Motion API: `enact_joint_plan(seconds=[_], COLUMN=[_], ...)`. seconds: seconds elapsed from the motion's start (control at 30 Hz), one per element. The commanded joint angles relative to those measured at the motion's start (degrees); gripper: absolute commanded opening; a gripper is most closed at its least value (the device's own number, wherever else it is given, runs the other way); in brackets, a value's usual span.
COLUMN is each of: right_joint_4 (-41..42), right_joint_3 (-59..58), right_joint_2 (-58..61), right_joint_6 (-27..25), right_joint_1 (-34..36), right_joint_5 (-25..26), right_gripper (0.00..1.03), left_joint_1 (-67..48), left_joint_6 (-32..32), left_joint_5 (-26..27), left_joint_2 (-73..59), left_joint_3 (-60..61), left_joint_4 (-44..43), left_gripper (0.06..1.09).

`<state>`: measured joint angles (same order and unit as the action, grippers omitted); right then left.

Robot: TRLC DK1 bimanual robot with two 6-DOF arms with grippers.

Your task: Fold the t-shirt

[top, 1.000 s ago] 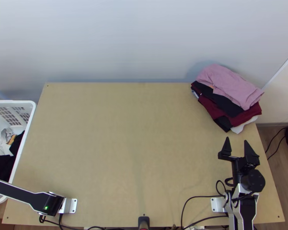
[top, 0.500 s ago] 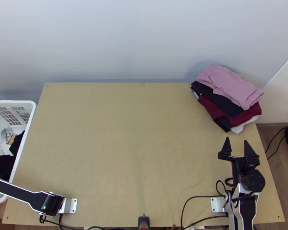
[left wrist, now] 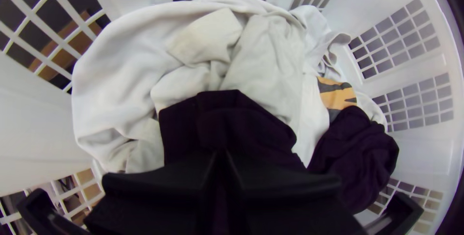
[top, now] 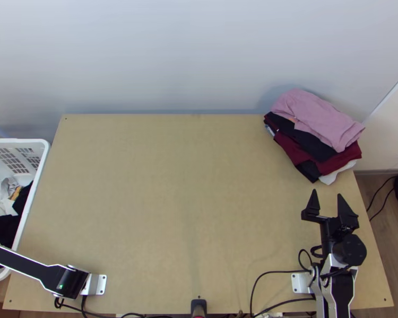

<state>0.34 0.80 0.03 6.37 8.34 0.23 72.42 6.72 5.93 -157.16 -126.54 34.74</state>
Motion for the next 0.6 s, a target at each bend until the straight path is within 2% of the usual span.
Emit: enact_joint_plan(seconds=[0.0,0.57], right_joint_4=[-1.2,-1.2], right_joint_3=[-0.3,-0.3], right_joint_2=[-0.1,-0.1], right_joint_6=[0.5,0.5], right_joint_1=[0.2,0.2], right_joint_5=[0.6,0.6], right_gripper=[0.99,0.99], left_joint_1=[0.2,-1.1], left_joint_6=[-0.5,-9.7], left_joint_5=[0.1,9.4], left_joint_2=[6.0,42.5], left_joint_3=[-0.5,-0.5], left_joint_4=[0.7,5.1], left_gripper=[0.1,0.1])
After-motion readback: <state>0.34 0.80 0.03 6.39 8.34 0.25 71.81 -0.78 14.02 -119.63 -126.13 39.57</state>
